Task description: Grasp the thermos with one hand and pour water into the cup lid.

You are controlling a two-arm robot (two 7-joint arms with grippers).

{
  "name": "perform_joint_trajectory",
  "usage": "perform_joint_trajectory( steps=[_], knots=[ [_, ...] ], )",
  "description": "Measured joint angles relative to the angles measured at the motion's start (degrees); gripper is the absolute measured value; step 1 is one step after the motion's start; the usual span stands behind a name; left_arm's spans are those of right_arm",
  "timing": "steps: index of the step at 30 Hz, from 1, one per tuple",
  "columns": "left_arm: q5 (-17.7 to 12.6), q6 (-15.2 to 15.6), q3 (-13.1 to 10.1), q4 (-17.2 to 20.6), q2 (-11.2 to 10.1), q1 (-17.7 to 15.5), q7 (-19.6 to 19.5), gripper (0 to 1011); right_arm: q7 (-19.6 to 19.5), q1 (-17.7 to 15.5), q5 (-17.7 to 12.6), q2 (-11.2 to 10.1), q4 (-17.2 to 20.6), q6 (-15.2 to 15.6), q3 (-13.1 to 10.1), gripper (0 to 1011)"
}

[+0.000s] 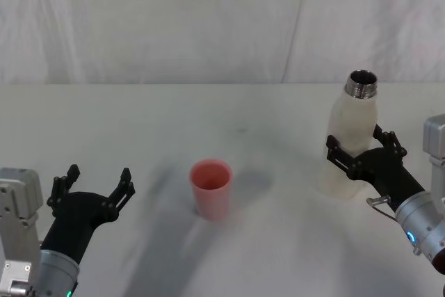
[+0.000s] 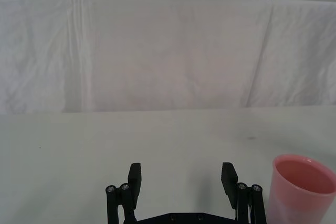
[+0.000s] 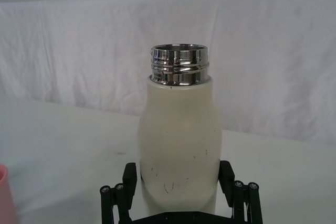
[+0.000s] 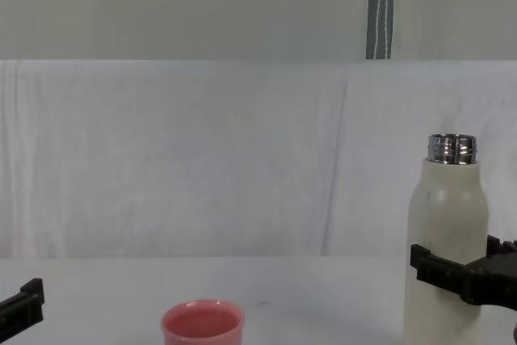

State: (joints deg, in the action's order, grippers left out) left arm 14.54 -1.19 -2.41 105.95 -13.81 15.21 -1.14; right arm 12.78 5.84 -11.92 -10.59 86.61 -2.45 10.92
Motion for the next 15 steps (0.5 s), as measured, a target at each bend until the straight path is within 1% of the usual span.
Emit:
perform_joint_trajectory(
  steps=[15],
  knots=[
    [0.0,0.0,0.0,0.0,0.0,0.0,0.0,1001,-0.83,-2.17,0.26,-0.46,2.59,0.67,-0.48,1001]
  ],
)
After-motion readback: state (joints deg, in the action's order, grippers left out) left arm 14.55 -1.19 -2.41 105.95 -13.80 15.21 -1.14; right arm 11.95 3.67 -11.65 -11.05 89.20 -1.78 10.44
